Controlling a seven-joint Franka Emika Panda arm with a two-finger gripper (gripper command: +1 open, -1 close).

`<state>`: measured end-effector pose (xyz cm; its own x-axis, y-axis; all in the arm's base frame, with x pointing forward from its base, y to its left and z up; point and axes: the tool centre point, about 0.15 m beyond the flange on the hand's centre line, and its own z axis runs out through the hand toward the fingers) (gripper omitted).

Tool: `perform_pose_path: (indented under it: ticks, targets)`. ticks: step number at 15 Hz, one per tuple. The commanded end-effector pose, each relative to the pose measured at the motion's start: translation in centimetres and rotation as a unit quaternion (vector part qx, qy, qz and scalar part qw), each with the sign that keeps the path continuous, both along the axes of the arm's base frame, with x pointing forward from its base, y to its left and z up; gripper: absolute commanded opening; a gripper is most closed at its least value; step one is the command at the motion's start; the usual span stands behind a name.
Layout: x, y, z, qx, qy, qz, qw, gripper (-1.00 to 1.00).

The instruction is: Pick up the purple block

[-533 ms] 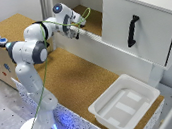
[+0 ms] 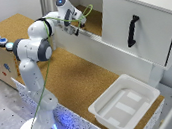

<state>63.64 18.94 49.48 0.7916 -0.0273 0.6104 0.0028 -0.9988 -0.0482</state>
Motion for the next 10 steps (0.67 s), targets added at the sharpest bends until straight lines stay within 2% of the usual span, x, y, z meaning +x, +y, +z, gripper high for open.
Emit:
perform_pose_path:
  ticks: [1,8,10]
  targets:
    - [2.5,1.9,-0.7,-0.079,0.049,-0.065,0.994,1.00]
    - [3.8,1.5,-2.5,-0.087,0.058,-0.072,0.992,1.00]
    - [4.2,1.0,-2.9,-0.082,0.062,-0.073,0.992,1.00]
